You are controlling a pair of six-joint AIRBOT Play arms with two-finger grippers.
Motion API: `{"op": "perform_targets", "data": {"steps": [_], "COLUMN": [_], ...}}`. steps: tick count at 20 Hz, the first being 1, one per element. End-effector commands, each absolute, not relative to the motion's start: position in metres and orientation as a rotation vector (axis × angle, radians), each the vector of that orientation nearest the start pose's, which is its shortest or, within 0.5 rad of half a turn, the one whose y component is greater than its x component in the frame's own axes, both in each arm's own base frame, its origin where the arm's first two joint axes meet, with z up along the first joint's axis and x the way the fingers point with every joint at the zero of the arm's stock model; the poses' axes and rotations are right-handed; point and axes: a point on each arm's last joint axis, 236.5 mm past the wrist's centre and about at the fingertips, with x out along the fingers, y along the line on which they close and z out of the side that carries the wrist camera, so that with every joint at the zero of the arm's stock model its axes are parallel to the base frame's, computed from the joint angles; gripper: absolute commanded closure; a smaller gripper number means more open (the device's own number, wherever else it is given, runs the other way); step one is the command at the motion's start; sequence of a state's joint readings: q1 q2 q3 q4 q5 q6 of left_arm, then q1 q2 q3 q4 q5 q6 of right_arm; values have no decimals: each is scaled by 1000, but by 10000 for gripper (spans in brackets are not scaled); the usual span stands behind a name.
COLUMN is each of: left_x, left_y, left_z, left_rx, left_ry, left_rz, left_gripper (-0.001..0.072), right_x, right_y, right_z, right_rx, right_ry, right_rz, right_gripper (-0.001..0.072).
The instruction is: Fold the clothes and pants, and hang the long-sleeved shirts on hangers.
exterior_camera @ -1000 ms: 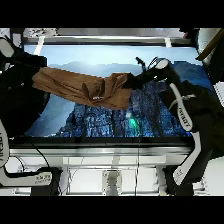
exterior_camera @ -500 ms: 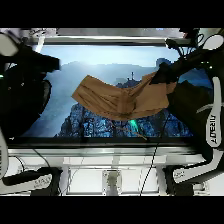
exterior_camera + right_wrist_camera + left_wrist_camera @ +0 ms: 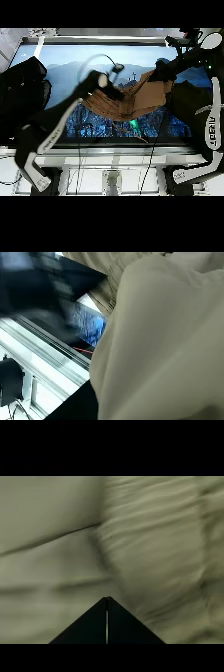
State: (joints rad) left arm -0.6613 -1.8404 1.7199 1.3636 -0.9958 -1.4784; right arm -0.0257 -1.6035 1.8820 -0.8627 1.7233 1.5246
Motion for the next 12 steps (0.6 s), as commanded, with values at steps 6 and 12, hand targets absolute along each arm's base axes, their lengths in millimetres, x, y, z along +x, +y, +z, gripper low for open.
{"op": "perform_targets", "data": {"steps": [6,12], "left_x": [419,478], "left_y": [-398,-245], "left_z": [-57,19], "left_rx": [260,300], "left_ry": [1073,1071], "left_rz": [-743,-479], "left_gripper": [694,695], "right_x": [412,441], "right_y": [144,192], "right_z": [142,148], "right_rx": [405,503], "right_ry": [1357,1257], "right_rz": [610,556], "right_gripper": [699,699]}}
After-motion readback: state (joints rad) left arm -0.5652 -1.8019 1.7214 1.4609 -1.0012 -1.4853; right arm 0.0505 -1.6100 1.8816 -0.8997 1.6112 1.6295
